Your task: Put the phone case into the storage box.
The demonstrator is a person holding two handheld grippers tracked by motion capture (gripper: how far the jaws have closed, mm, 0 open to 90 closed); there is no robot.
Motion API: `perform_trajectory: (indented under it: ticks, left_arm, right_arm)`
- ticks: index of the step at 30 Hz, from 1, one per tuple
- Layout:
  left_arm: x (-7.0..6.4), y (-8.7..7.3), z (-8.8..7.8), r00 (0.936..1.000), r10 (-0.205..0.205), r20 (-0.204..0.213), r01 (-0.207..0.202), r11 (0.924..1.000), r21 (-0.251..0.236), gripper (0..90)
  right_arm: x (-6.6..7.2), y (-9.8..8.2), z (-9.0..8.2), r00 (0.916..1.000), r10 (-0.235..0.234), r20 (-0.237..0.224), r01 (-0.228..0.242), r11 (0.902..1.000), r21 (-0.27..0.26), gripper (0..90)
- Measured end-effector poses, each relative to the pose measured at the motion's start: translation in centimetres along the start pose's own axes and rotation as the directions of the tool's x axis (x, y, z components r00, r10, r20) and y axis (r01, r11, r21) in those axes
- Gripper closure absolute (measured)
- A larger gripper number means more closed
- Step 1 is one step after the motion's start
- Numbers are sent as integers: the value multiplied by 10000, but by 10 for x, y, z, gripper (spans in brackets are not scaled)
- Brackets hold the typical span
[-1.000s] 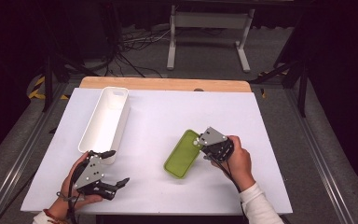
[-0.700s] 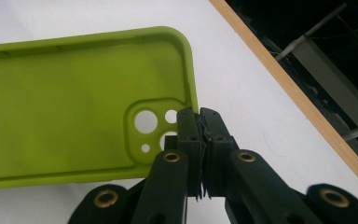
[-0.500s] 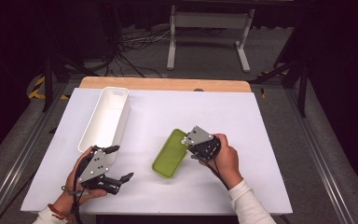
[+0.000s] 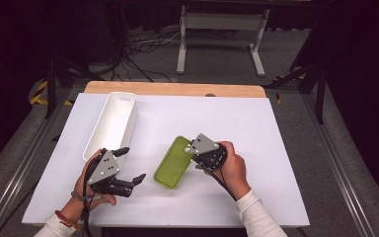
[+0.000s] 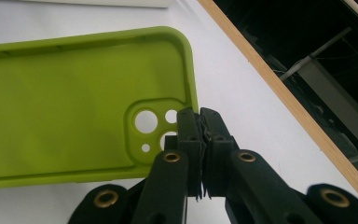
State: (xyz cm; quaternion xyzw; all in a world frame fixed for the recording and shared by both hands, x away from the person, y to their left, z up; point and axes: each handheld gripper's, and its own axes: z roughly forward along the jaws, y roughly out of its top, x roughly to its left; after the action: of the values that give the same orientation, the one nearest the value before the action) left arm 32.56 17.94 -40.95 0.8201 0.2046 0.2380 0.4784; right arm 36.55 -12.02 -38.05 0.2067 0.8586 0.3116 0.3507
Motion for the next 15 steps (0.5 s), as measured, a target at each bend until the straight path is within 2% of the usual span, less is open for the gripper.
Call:
perform_trajectory:
  ticks: [3,9,15]
  left_arm:
    - [-3,5,7,9999,42,145,-43,10000,70,100]
    - [-3,15,21,9984,-283,491,278,9995,116,115]
    - [0,23,31,9975,-544,458,535,9984,208,144]
  right_arm:
    - [2,2,0,10000,-69,-9,69,9999,-86,883]
    - [9,3,-1,9998,-150,-113,147,9995,-280,882]
    - [17,5,-2,9982,-595,-31,593,9972,-445,881]
